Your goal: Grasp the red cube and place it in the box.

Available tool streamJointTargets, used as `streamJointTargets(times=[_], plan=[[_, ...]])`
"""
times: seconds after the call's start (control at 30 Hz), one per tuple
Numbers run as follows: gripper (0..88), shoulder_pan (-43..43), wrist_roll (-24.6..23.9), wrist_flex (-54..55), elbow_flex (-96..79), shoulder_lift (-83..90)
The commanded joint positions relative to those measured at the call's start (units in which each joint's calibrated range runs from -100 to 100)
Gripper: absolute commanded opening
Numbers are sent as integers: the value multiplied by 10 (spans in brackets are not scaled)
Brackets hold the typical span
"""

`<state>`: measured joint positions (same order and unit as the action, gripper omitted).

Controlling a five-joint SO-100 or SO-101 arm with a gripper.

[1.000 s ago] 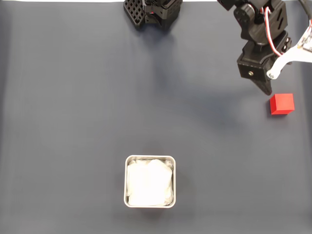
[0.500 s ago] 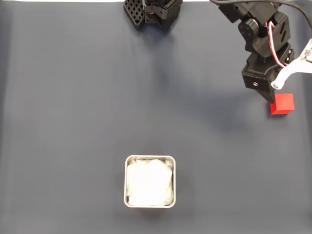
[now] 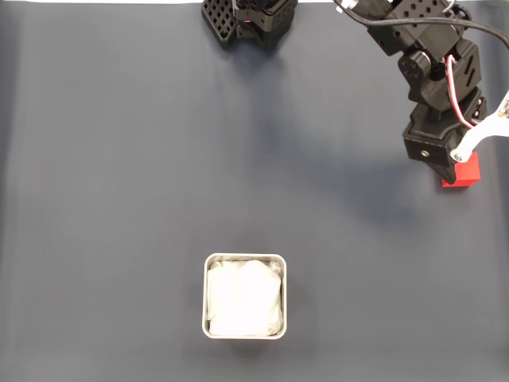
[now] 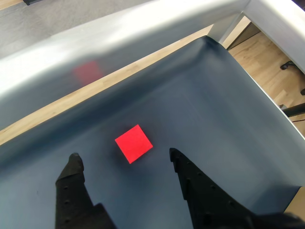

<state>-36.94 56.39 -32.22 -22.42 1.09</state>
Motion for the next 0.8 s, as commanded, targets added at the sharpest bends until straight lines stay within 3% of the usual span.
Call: streamJointTargets(times=[0.0, 0.77], plan=[[419, 8, -2, 14, 32, -3], [422, -18, -9, 23, 109, -94]])
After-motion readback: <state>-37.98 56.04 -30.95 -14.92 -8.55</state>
